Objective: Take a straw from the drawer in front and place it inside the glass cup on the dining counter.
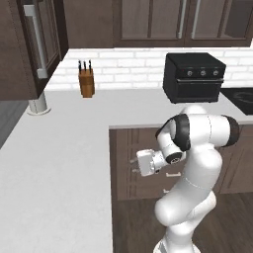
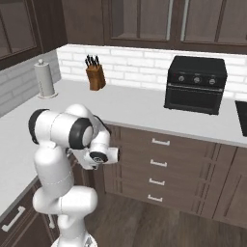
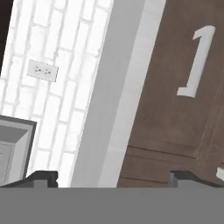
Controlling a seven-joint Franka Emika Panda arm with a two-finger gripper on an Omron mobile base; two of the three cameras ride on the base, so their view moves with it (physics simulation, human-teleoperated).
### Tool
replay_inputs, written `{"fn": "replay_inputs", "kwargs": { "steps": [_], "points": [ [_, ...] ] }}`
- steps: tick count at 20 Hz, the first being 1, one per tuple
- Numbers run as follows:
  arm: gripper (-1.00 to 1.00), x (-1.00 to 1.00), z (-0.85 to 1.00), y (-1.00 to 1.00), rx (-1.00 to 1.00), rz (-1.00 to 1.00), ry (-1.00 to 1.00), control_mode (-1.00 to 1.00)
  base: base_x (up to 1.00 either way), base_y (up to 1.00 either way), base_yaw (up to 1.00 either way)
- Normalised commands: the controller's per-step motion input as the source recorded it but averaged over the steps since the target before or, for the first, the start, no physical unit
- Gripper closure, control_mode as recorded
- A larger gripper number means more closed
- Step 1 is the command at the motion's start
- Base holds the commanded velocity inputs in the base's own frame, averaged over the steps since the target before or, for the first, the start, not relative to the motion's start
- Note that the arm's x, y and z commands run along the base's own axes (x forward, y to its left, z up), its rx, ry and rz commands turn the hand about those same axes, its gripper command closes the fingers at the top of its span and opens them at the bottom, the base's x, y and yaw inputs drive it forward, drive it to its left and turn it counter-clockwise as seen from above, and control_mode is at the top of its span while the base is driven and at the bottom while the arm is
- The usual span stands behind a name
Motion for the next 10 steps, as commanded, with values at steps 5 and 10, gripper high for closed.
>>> {"fn": "replay_inputs", "kwargs": {
  "steps": [5, 10],
  "points": [
    [-1.00, 0.19, -0.26, 0.52, 0.00, 0.00, -0.03, -1.00, 0.00, 0.00, 0.00],
    [-1.00, 0.21, -0.29, 0.36, 0.00, 0.02, 0.00, -1.00, 0.00, 0.00, 0.00]
  ]
}}
